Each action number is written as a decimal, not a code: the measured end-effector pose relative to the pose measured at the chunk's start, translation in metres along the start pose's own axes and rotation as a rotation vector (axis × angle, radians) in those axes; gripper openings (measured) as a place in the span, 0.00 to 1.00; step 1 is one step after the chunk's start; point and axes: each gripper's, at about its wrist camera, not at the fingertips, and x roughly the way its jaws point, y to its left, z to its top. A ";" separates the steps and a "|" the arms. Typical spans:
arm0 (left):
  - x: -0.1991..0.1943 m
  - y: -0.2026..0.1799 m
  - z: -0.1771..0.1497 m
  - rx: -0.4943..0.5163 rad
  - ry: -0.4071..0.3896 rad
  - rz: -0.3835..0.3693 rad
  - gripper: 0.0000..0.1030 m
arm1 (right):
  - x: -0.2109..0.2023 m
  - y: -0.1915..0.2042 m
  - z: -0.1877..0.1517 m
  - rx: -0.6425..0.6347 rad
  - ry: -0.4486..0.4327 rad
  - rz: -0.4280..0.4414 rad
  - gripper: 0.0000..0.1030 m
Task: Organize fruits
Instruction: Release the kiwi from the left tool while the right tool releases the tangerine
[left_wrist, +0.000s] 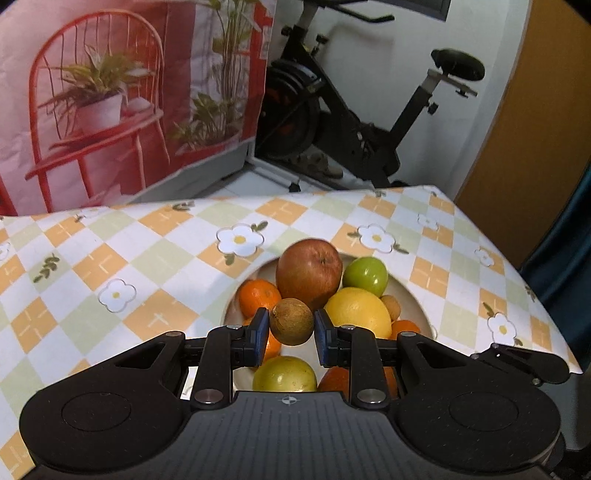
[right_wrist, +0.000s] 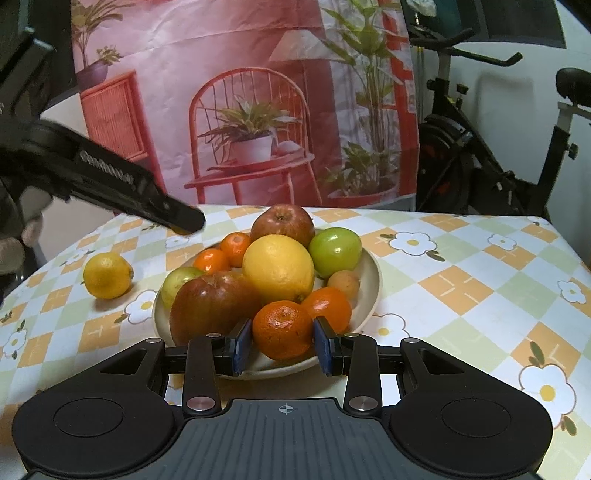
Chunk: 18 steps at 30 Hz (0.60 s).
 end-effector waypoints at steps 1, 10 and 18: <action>0.004 0.000 0.000 0.000 0.008 0.000 0.27 | 0.001 -0.001 0.000 0.004 -0.002 0.001 0.33; 0.024 -0.004 0.001 0.013 0.048 -0.010 0.27 | 0.000 -0.004 -0.005 0.000 -0.011 0.012 0.32; 0.033 -0.004 -0.001 0.013 0.070 0.000 0.27 | -0.003 -0.006 -0.008 0.010 -0.032 0.022 0.32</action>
